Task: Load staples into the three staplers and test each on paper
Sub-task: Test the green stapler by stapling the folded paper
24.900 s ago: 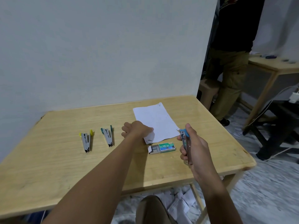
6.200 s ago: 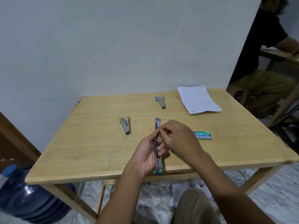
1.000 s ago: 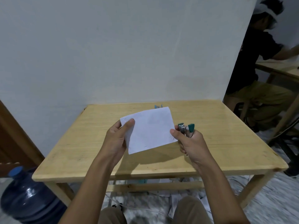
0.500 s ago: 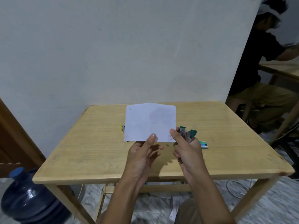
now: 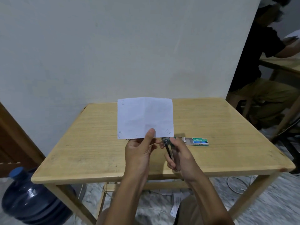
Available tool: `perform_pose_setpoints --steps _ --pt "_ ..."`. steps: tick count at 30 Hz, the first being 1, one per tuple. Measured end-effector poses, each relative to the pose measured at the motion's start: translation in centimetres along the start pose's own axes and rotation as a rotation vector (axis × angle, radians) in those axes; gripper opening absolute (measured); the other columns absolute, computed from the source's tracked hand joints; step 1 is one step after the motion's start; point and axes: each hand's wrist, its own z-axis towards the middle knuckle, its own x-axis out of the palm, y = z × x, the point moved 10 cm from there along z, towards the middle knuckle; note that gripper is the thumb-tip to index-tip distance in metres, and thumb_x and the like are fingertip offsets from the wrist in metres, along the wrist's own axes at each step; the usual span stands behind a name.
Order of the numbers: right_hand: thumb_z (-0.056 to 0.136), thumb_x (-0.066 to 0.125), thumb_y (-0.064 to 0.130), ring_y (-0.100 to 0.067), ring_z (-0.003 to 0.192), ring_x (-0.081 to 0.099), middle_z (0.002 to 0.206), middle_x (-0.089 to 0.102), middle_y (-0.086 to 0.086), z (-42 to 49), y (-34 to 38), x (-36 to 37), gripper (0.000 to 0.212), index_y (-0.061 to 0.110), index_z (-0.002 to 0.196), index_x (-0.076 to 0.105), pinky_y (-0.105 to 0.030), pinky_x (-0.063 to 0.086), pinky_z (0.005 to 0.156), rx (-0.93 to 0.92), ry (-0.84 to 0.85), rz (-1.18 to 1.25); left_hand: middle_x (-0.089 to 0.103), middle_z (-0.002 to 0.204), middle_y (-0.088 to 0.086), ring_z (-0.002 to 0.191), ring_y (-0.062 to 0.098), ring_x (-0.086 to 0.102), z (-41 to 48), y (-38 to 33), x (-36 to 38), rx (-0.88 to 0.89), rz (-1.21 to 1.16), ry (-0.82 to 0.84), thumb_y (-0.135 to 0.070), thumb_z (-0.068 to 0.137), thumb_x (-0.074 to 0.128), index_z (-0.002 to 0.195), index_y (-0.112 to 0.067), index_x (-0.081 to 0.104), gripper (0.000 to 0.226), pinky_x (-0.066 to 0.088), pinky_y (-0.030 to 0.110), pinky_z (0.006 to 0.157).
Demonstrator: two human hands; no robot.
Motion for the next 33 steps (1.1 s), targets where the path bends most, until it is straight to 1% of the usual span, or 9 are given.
perform_pose_setpoints --steps 2,4,6,11,15,17,23,28,33 --pt "0.075 0.050 0.060 -0.012 0.036 0.027 0.053 0.034 -0.015 -0.1 0.0 0.2 0.061 0.002 0.095 0.052 -0.021 0.029 0.041 -0.007 -0.003 0.012 0.065 0.064 0.011 0.060 0.024 0.060 -0.2 0.0 0.0 0.032 0.015 -0.014 -0.014 0.085 0.071 0.073 -0.006 0.066 0.015 0.049 0.037 0.070" --pt "0.075 0.050 0.061 -0.013 0.037 0.028 0.044 0.034 -0.010 -0.2 0.0 0.2 0.064 0.002 0.097 0.051 -0.023 0.030 0.044 -0.006 -0.020 0.018 0.065 0.064 0.012 0.067 0.028 0.060 -0.4 0.0 -0.2 0.059 0.043 -0.031 -0.015 0.084 0.072 0.069 -0.007 0.067 0.018 0.048 0.040 0.074" --pt "0.075 0.052 0.063 -0.015 0.039 0.029 0.044 0.036 -0.006 -0.1 -0.1 0.0 0.063 0.004 0.097 0.052 -0.029 0.026 0.046 -0.009 -0.046 0.027 0.066 0.065 0.010 0.072 0.029 0.062 -0.5 0.1 -0.3 0.071 0.080 -0.033 -0.018 0.084 0.072 0.068 -0.010 0.069 0.018 0.048 0.039 0.075" --pt "0.082 0.057 0.056 -0.017 0.041 0.030 0.045 0.038 -0.007 -0.1 0.2 -0.4 0.044 0.013 0.084 0.051 -0.036 0.019 0.051 -0.019 -0.072 0.087 0.062 0.066 0.003 0.067 0.017 0.056 -0.3 0.4 -0.8 0.051 0.139 -0.043 -0.023 0.081 0.076 0.073 -0.013 0.070 0.014 0.045 0.037 0.070" --pt "0.081 0.061 0.054 -0.016 0.043 0.036 0.046 0.041 -0.007 -0.3 0.5 -0.7 0.044 0.014 0.079 0.046 -0.031 0.028 0.053 -0.019 -0.078 0.091 0.053 0.062 0.005 0.063 0.017 0.049 -0.3 0.5 -0.6 0.026 0.162 0.006 -0.024 0.082 0.075 0.067 -0.012 0.065 0.022 0.043 0.034 0.067" --pt "0.078 0.062 0.058 -0.016 0.045 0.040 0.049 0.046 -0.008 -0.4 0.7 -1.0 0.046 0.014 0.078 0.049 -0.029 0.033 0.054 -0.015 -0.097 0.053 0.052 0.063 0.006 0.063 0.017 0.047 -0.2 0.4 -0.5 0.020 0.166 0.025 -0.024 0.083 0.075 0.065 -0.014 0.063 0.023 0.042 0.032 0.065" --pt "0.079 0.067 0.045 -0.013 0.057 0.050 0.064 0.058 -0.005 -0.4 0.9 -1.5 0.028 0.018 0.088 0.065 -0.021 0.039 0.052 -0.007 -0.133 0.116 0.052 0.063 0.005 0.063 0.017 0.047 -0.1 0.2 0.0 0.028 0.153 0.054 -0.021 0.082 0.074 0.066 -0.014 0.061 0.022 0.042 0.033 0.066" --pt "0.078 0.072 0.037 -0.013 0.065 0.053 0.070 0.062 -0.001 -0.5 1.0 -1.9 0.011 0.026 0.079 0.073 -0.021 0.040 0.054 -0.020 -0.169 0.161 0.053 0.063 0.004 0.061 0.015 0.047 0.0 0.6 0.1 0.017 0.154 0.062 -0.022 0.082 0.075 0.072 -0.011 0.064 0.019 0.042 0.034 0.067" --pt "0.082 0.075 0.036 -0.011 0.061 0.051 0.065 0.060 0.001 -0.7 1.0 -2.1 0.014 0.022 0.082 0.071 -0.021 0.039 0.052 -0.009 -0.213 0.166 0.053 0.062 0.002 0.060 0.014 0.047 -0.2 0.7 0.4 0.013 0.154 0.076 -0.021 0.083 0.074 0.073 -0.013 0.065 0.016 0.041 0.034 0.067"
